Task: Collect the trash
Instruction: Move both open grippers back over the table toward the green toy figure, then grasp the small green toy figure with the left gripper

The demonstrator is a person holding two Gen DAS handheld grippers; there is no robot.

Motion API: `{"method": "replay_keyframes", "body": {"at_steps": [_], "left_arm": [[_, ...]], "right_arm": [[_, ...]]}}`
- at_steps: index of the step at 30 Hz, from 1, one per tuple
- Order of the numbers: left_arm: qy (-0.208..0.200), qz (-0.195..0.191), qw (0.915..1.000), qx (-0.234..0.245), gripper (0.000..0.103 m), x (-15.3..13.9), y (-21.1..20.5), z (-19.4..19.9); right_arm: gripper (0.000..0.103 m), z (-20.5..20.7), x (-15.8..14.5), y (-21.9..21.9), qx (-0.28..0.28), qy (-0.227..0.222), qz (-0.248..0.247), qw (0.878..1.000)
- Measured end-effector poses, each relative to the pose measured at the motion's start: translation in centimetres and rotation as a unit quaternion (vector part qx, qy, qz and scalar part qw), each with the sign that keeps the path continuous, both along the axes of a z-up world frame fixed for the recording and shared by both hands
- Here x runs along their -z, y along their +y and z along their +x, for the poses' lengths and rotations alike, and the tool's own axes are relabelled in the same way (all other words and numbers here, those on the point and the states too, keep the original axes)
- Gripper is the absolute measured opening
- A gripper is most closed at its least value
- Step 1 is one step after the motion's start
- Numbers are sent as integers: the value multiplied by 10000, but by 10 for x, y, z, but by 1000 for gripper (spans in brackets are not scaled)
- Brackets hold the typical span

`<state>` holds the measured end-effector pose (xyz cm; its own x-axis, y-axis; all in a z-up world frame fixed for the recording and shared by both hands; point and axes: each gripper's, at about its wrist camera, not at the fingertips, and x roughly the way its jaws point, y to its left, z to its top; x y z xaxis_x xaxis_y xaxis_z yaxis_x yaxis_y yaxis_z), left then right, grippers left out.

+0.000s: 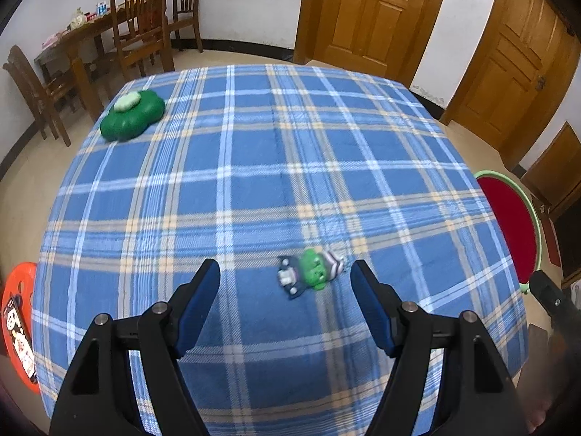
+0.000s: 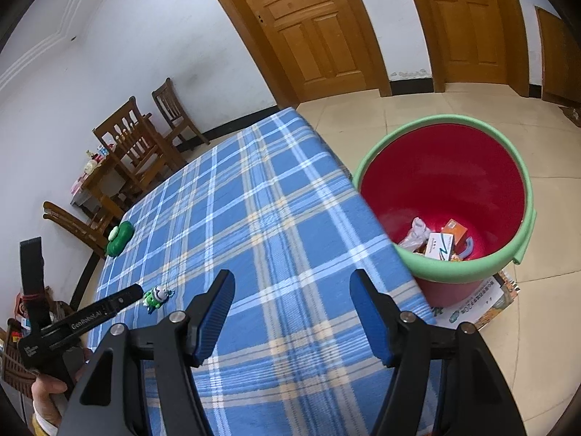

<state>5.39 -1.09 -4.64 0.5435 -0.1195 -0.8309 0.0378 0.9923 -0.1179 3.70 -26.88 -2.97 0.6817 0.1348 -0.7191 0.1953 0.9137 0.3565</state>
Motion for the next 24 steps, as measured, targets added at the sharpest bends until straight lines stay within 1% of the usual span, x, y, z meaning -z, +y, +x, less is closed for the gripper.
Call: {"method": "replay_keyframes", "body": {"at_steps": [4,7,12,15,18,24], "left_arm": [[-28,-66,9999,-118,74,2,13,-5],[-33,-61,9999,-109,74,5,18,-8],[-21,-93,10000,23,74,11,11,-9],[-83,-24,9998,186,74,13,0,-8],[-125,69,9995,291,68,15,-9,-4],[32,35,9993,371,47,24,-20,6]], "right_arm": [[69,0,0,6,-51,11,-25,10000],[69,1,3,10,-80,44,-3,10000],[69,5,8,16,-141,114,7,9998],[69,5,9,20,-183,135,-16,9997],[69,4,9,21,-192,132,-29,9997],[69,1,9,22,-162,133,-74,9998]]}}
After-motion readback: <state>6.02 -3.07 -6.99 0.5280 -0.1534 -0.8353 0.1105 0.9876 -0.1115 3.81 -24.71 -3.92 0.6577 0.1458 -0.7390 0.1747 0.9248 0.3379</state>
